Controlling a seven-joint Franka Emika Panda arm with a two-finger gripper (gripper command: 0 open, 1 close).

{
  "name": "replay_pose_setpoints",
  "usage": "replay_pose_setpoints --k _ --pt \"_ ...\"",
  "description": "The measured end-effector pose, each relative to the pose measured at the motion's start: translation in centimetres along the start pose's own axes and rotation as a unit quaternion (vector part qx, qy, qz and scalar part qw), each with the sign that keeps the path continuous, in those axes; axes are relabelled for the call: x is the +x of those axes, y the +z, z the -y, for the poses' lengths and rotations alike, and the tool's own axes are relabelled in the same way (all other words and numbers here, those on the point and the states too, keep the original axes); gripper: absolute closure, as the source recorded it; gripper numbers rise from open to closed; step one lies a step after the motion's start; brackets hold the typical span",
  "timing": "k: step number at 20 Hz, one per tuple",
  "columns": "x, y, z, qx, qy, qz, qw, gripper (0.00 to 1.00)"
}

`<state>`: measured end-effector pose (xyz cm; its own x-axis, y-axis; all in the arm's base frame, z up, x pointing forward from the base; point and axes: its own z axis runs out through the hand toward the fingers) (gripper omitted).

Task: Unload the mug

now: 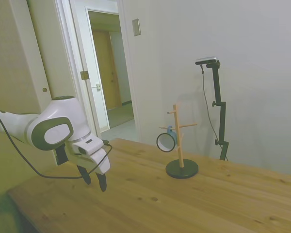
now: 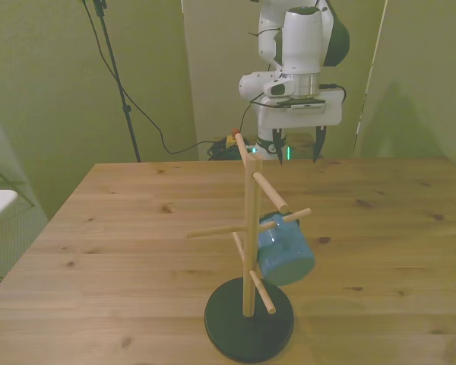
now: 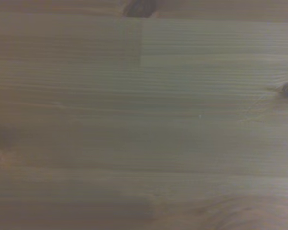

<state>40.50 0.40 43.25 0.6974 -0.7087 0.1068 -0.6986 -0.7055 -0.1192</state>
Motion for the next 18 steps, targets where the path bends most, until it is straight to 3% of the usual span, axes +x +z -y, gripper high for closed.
replay_pose_setpoints --k 5,13,18 --pt "0.4 0.3 0.5 -0.003 0.008 0.004 1.0 0.0" --pt "4.2 -0.7 2.9 0.062 0.001 -0.066 0.9959 0.0" --pt "7.2 -0.6 5.0 0.109 0.001 -0.116 0.9873 0.0"
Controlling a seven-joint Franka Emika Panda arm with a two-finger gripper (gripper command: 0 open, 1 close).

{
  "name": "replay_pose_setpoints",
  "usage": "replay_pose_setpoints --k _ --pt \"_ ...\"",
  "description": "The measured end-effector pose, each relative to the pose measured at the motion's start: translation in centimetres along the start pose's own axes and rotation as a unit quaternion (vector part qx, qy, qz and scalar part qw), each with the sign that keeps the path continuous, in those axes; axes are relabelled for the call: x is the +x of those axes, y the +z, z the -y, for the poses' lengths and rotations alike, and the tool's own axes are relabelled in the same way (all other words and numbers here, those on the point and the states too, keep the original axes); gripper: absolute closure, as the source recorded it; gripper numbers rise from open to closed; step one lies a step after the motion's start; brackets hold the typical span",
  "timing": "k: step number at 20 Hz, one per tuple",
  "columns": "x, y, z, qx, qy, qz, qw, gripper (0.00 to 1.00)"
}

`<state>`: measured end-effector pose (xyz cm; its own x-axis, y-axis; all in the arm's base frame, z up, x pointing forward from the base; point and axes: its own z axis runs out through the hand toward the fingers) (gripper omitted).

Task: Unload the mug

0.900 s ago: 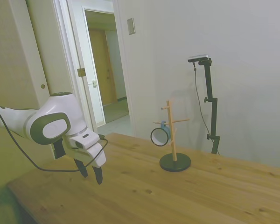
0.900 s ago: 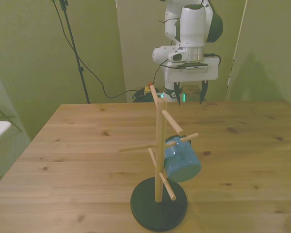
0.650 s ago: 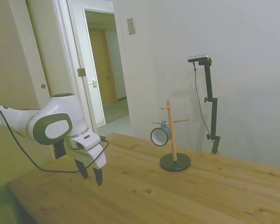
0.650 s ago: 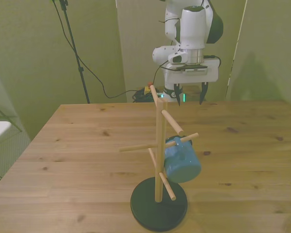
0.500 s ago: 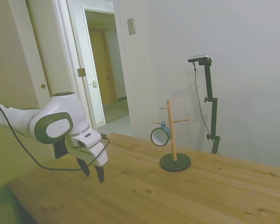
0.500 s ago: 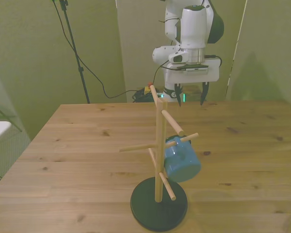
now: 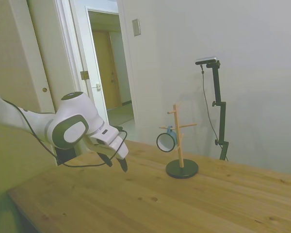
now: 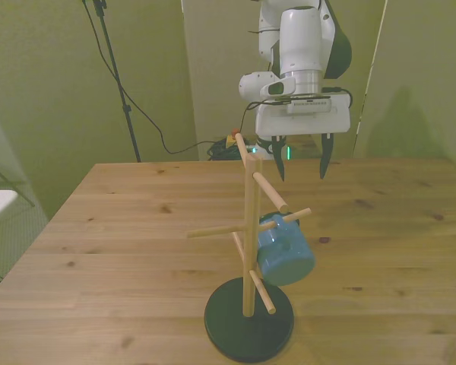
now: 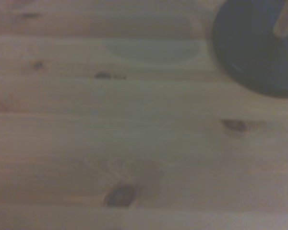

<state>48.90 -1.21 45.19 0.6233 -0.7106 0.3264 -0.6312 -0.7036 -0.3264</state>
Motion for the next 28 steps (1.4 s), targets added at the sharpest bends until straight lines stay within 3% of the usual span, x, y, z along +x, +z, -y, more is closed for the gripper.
replay_pose_setpoints --k 8,16,24,26,28 --pt "5.2 1.7 3.1 0.046 -0.004 -0.06 0.9971 0.0" --pt "9.5 4.1 5.4 0.04 -0.005 -0.093 0.9949 0.0" --pt "11.9 4.1 7.8 0.051 -0.006 -0.117 0.9919 0.0" --pt "11.8 4.4 8.4 0.054 -0.002 -0.103 0.9932 0.0" --pt "10.3 4.7 9.3 0.05 -0.012 -0.031 0.9982 0.0"
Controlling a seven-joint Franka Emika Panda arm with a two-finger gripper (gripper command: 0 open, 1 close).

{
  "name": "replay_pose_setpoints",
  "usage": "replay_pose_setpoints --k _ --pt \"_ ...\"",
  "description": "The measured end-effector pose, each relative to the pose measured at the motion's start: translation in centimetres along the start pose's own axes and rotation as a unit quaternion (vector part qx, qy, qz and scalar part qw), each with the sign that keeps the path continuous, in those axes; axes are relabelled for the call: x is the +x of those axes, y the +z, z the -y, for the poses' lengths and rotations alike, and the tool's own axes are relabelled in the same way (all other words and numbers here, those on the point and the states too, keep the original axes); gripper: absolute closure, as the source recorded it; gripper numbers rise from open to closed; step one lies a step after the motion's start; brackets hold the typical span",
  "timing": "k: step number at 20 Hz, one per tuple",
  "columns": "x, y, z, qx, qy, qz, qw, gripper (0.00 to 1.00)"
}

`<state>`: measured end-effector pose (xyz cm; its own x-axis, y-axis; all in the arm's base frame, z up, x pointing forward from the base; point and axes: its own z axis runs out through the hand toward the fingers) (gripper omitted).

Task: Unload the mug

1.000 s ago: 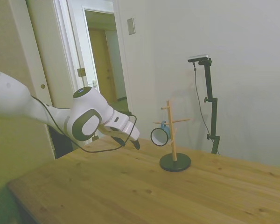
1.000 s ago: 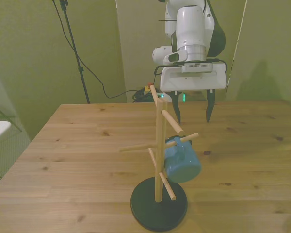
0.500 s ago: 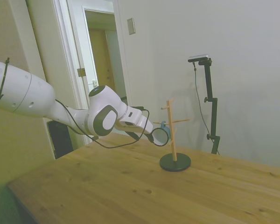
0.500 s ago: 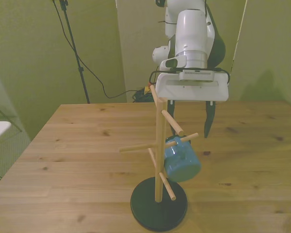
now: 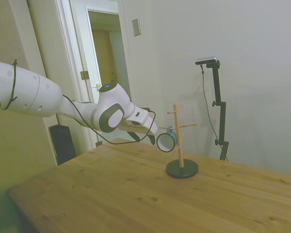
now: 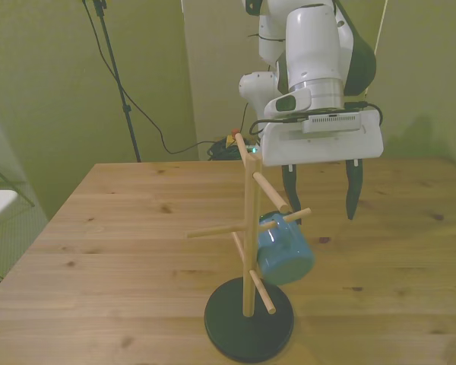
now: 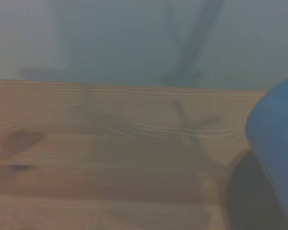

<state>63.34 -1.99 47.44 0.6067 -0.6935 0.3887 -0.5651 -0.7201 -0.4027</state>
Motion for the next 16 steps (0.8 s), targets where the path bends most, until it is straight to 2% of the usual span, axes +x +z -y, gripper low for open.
replay_pose_setpoints --k 6,16 --pt "0.5 0.0 -1.2 -0.014 -0.003 0.002 0.9999 0.0" --pt "1.2 0.5 -2.2 0.004 -0.004 -0.027 0.9996 0.0"
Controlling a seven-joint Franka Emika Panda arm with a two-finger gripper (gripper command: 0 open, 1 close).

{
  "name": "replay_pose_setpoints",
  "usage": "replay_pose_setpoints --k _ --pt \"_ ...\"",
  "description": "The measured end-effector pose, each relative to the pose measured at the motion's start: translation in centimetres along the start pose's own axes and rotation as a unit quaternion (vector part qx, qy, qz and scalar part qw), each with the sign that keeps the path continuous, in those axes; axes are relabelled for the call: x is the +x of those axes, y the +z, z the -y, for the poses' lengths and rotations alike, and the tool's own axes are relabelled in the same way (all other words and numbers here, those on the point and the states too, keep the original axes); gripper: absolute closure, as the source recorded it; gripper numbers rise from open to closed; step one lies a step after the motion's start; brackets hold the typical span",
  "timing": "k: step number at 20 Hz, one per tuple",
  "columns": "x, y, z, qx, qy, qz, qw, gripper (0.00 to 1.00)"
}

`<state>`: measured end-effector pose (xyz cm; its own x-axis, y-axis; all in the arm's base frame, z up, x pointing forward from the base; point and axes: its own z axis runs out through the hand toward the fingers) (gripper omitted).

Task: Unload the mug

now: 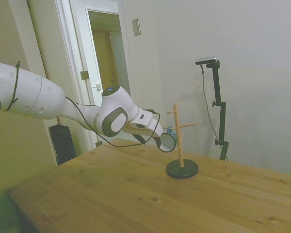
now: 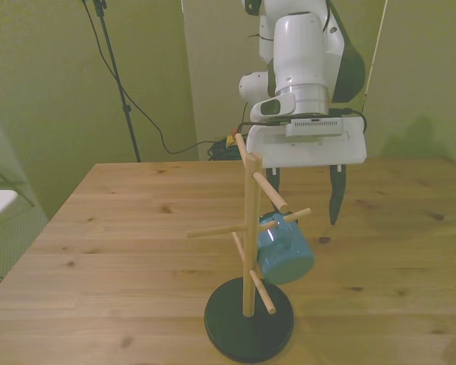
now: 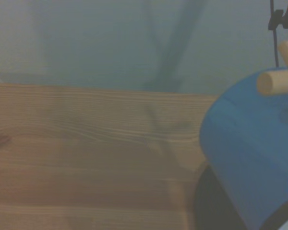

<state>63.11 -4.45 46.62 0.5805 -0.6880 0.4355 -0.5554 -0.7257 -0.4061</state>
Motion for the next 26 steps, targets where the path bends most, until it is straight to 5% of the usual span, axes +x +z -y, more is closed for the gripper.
replay_pose_setpoints --k 12,13,26 --pt "3.6 4.3 1.3 0.054 -0.016 -0.029 0.998 0.0" --pt "3.8 4.6 1.4 0.058 -0.019 -0.029 0.9977 1.0" --pt "3.9 5.1 1.2 0.07 -0.031 -0.023 0.9968 1.0"
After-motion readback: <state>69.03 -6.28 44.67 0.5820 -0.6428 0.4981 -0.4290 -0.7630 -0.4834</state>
